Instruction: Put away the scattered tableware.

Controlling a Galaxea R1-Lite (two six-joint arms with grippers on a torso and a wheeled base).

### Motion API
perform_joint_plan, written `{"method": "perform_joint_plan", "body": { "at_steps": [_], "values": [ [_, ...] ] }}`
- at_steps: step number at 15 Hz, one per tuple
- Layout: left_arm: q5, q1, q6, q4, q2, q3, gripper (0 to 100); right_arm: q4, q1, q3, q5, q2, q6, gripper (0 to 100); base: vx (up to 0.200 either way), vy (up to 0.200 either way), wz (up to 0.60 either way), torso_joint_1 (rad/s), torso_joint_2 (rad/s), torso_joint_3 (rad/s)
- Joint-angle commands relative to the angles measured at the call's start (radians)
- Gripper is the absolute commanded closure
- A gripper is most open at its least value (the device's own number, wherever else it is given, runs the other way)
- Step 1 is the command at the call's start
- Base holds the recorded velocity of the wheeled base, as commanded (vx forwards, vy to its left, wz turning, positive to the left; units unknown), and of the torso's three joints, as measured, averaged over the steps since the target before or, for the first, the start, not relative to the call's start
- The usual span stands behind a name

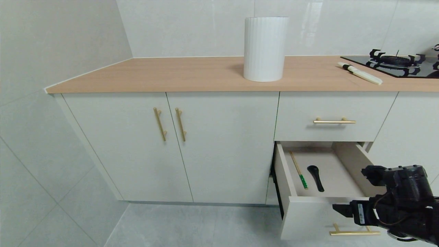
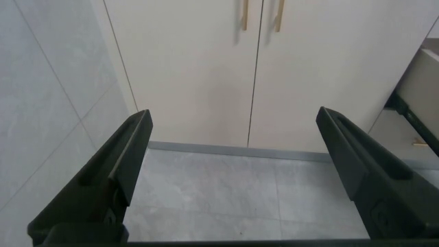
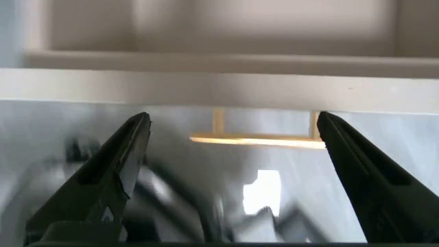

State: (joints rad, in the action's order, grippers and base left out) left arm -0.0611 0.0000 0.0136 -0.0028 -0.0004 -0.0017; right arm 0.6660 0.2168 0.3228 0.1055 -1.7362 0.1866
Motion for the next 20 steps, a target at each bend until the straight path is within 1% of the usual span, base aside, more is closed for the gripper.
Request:
{"method": "perform_joint_plan", "body": {
  "at_steps": [1,6,7,8,12,15,17,18,20],
  "values": [
    [0.0,0.0,0.0,0.0,0.0,0.0,0,0.093,0.001,-0.002,0.0,-0.128,-0.001,0,0.0,0.0,0.0,0.0,0.0,0.0],
    [0.0,0.0,0.0,0.0,0.0,0.0,0,0.478,-0.001,0.007,0.003,-0.35,-0.009,0,0.0,0.0,0.0,0.0,0.0,0.0],
    [0.0,0.0,0.0,0.0,0.0,0.0,0,0.544,-0.001,0.018,0.005,-0.399,-0.015,0,0.0,0.0,0.0,0.0,0.0,0.0],
    [0.0,0.0,0.0,0.0,0.0,0.0,0,0.58,-0.002,0.03,0.005,-0.431,-0.024,0,0.0,0.0,0.0,0.0,0.0,0.0],
    [0.0,0.0,0.0,0.0,0.0,0.0,0,0.6,-0.01,0.075,0.005,-0.456,-0.024,0,0.0,0.0,0.0,0.0,0.0,0.0],
    [0.0,0.0,0.0,0.0,0.0,0.0,0,0.601,-0.014,0.176,0.006,-0.482,-0.019,0,0.0,0.0,0.0,0.0,0.0,0.0],
    [0.0,0.0,0.0,0.0,0.0,0.0,0,0.601,-0.019,0.202,0.011,-0.494,-0.019,0,0.0,0.0,0.0,0.0,0.0,0.0],
    [0.0,0.0,0.0,0.0,0.0,0.0,0,0.601,-0.02,0.252,0.036,-0.522,-0.021,0,0.0,0.0,0.0,0.0,0.0,0.0],
    [0.0,0.0,0.0,0.0,0.0,0.0,0,0.601,-0.037,0.294,0.036,-0.537,-0.022,0,0.0,0.0,0.0,0.0,0.0,0.0]
  ]
}}
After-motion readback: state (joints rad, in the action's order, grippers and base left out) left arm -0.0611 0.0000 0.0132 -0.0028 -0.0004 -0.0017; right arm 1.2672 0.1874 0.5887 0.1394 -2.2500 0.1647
